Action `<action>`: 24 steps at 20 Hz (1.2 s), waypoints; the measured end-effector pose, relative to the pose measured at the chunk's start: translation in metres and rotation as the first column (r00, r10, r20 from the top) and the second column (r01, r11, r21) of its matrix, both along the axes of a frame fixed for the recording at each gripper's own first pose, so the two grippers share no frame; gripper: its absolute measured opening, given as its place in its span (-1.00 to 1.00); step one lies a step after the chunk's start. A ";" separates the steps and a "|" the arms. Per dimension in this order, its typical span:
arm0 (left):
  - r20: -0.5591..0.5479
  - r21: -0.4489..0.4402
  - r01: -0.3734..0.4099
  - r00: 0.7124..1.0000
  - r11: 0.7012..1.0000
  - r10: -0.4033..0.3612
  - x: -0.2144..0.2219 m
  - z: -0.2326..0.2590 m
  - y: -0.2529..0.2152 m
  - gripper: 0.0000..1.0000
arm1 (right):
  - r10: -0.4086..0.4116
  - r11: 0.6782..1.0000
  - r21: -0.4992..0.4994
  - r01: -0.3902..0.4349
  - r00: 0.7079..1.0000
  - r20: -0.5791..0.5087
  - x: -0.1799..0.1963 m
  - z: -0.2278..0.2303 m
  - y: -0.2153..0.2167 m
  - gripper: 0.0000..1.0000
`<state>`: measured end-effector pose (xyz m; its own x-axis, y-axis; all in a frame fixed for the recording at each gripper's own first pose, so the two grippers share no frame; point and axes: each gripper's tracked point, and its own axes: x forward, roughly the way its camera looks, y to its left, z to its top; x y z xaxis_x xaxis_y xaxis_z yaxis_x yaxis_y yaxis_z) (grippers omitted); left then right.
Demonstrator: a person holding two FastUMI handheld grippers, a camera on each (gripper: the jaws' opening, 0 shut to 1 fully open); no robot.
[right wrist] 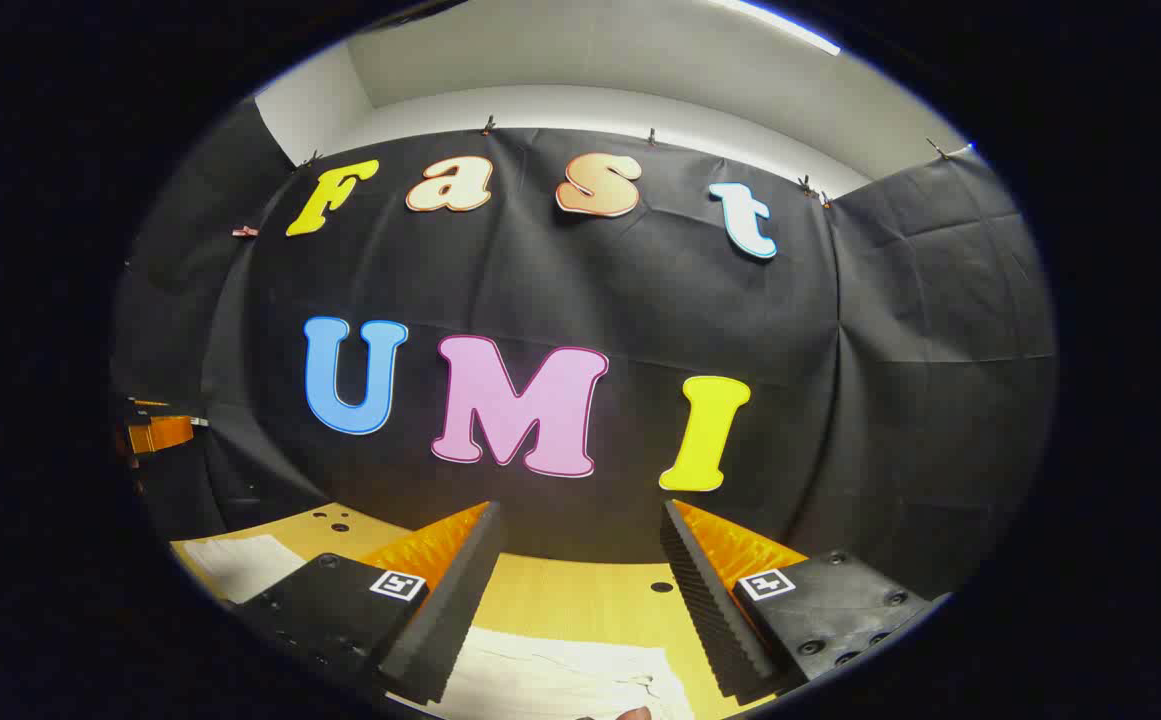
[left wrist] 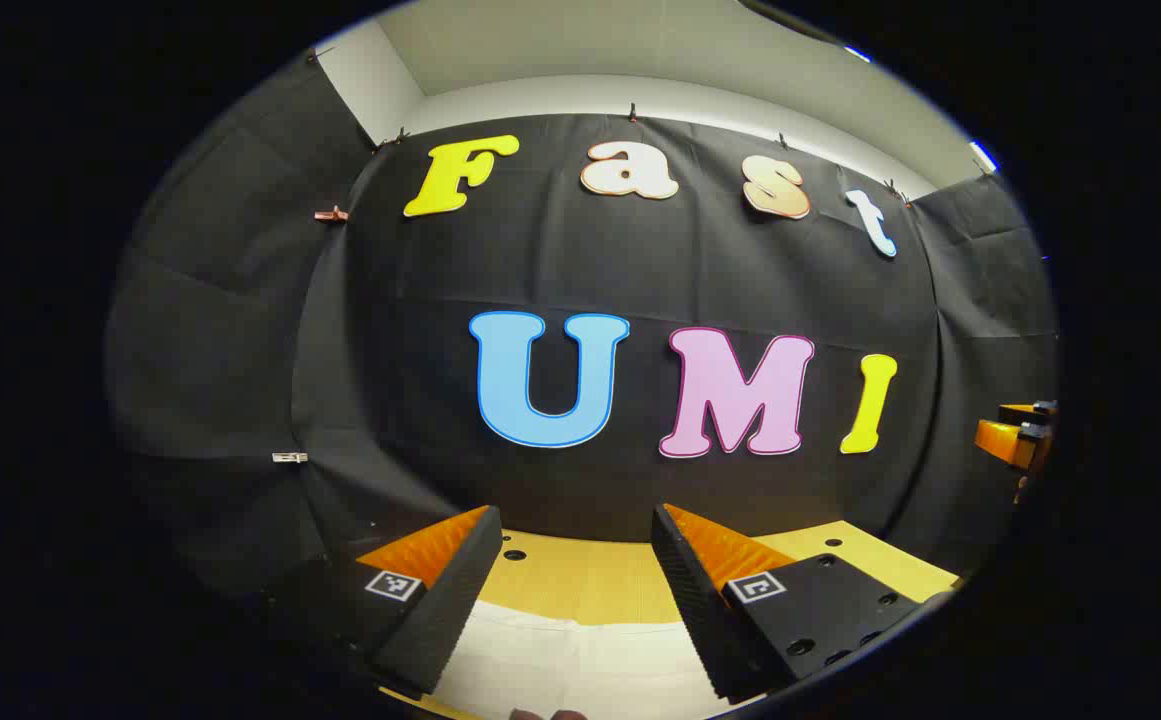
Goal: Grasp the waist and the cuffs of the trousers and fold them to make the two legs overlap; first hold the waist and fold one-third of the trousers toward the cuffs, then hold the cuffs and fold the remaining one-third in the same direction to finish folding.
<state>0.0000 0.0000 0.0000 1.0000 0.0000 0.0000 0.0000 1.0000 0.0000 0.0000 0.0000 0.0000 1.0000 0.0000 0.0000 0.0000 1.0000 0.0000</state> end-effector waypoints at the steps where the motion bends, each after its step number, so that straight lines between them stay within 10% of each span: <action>1: 0.000 0.002 0.004 1.000 1.000 -0.004 0.000 -0.002 -0.001 0.90 | -0.001 1.000 0.002 0.001 1.000 -0.002 0.000 0.000 0.001 0.94; 17: -0.023 0.014 0.047 0.999 0.999 -0.047 -0.012 -0.018 0.039 0.91 | -0.015 1.000 -0.026 0.014 1.000 -0.016 -0.006 -0.003 0.001 0.94; 24: -0.217 0.214 0.202 0.964 0.956 -0.155 -0.033 -0.089 0.092 0.94 | -0.048 0.995 -0.089 0.041 0.996 -0.073 -0.016 -0.015 -0.013 0.94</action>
<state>-0.0327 0.0916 -0.0893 0.9638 -0.1550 -0.2170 0.2019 0.9557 0.2141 -0.0163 -0.0128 -0.0147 0.9962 -0.0476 -0.0728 0.0411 0.9952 -0.0887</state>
